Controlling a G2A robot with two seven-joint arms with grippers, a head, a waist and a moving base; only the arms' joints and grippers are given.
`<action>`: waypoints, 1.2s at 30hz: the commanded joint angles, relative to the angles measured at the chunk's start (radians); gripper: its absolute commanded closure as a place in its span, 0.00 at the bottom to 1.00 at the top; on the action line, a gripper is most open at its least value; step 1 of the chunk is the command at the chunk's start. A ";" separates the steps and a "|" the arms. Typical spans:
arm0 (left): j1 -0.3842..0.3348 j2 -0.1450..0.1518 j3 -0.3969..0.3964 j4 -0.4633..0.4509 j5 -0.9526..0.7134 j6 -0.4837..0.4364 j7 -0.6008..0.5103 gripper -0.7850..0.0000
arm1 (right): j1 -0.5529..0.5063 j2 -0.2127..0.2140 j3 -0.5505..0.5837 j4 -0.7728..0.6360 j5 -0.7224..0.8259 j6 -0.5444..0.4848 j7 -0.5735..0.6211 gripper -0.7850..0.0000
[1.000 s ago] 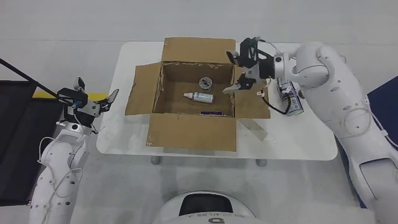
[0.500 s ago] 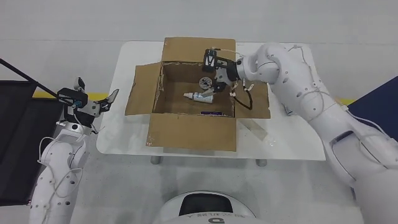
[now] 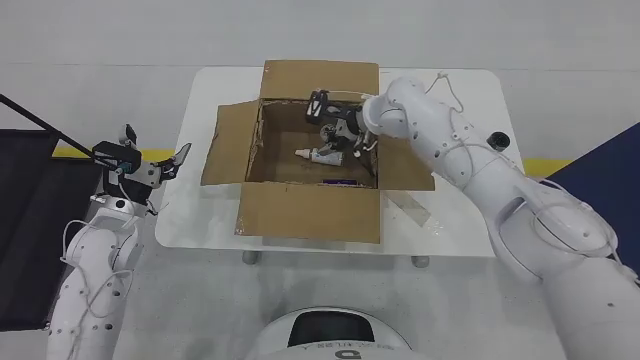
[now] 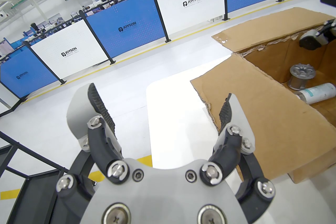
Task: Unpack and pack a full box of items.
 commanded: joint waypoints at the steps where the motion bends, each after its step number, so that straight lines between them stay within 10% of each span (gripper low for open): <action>1: 0.000 0.000 0.000 0.000 0.000 0.000 0.000 0.00 | 0.001 -0.016 -0.007 0.034 -0.003 -0.002 -0.007 0.18; 8: 0.000 0.000 0.000 0.000 0.000 0.000 0.000 0.00 | -0.001 -0.063 -0.020 0.128 -0.006 -0.005 -0.033 0.45; 15: 0.000 0.000 0.000 0.000 0.000 0.000 0.000 0.00 | 0.005 -0.087 -0.009 0.190 -0.026 -0.004 -0.092 0.50; 36: 0.000 0.000 0.000 0.000 0.000 0.000 0.000 0.00 | -0.066 -0.036 0.065 0.030 -0.177 0.103 -0.130 0.29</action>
